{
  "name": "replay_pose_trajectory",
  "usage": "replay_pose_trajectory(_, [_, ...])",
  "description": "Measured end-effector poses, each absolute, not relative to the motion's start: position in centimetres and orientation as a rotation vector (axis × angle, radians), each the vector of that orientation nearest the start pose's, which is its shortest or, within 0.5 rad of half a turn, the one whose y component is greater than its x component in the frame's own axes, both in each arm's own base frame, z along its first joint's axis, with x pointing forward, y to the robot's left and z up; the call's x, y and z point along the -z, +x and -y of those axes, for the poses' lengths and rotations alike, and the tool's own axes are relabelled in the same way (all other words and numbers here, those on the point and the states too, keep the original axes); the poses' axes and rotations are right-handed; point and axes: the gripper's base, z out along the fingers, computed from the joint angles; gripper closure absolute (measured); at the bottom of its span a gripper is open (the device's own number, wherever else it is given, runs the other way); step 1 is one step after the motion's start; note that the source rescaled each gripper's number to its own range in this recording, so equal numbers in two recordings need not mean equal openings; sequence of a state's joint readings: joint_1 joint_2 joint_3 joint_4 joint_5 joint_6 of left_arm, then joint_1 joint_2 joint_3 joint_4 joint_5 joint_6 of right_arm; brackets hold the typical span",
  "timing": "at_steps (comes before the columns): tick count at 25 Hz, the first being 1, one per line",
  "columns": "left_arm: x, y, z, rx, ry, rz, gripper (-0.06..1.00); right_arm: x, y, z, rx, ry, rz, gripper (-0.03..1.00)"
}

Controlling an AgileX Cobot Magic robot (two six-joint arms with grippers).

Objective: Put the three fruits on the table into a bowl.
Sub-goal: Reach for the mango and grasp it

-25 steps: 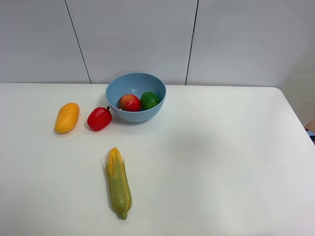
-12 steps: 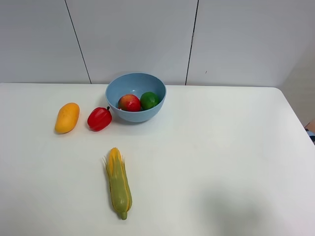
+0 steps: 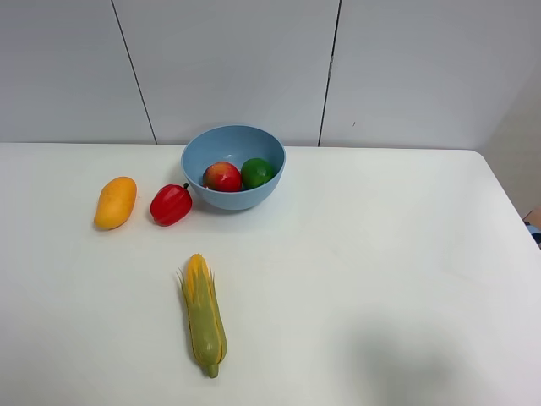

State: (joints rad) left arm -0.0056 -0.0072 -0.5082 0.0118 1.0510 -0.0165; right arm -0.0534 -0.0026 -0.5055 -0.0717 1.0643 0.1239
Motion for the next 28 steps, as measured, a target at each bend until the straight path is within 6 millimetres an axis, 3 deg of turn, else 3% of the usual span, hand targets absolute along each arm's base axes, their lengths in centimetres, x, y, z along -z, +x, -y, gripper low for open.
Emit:
replay_pose_trajectory(6, [-28.03,-0.66,-0.1,0.0,-0.012,-2.019,-0.06,-27.86,-0.64,0.49,0.037,0.18,-2.03,0.19])
replay_pose_trajectory(9, [-28.03,-0.66,-0.1,0.0,-0.012,-2.019,-0.06,-27.86,-0.64,0.48,0.037,0.177,-2.031,0.03])
replay_pose_trajectory(12, [-28.03,-0.66,-0.1,0.0,-0.012,-2.019,-0.06,-27.86,-0.64,0.48,0.039,0.174,-2.031,-0.01])
replay_pose_trajectory(28, [-28.03,-0.66,-0.1,0.0,-0.012,-2.019,-0.06,-27.83,-0.63,0.4,0.032,0.165,-2.033,-0.02])
